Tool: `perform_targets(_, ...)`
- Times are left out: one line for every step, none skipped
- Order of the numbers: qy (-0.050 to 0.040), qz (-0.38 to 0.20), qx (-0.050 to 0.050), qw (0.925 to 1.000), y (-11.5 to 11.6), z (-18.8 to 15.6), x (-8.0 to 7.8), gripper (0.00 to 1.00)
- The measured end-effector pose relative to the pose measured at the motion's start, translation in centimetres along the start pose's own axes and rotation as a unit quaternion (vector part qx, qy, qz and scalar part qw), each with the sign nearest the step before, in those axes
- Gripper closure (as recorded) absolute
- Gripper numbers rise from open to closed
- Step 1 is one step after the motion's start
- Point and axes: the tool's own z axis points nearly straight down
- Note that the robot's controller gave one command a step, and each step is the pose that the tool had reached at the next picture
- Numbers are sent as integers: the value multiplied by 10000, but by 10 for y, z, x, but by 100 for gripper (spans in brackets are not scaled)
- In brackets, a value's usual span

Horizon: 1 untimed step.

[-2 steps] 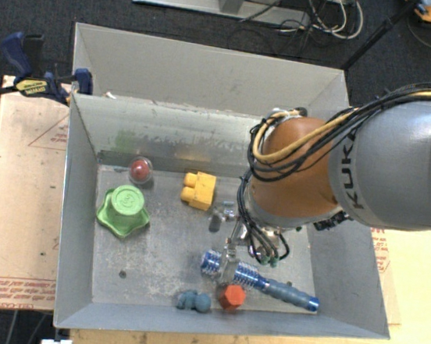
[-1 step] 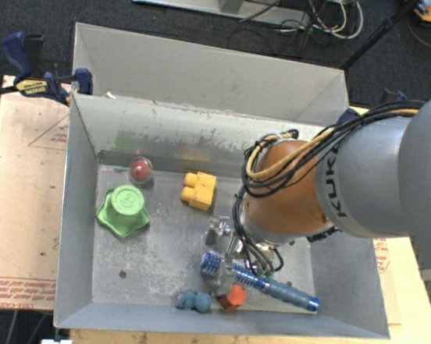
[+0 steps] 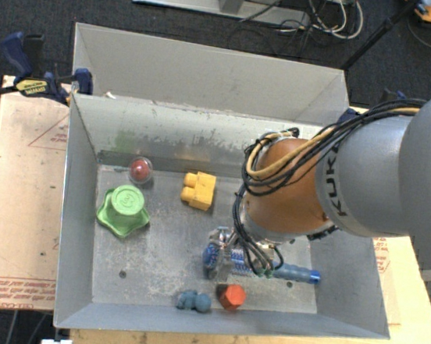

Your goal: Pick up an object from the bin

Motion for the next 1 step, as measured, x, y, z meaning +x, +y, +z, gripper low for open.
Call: perform_targets(-49,-751,4,9972,11,-175,6,100)
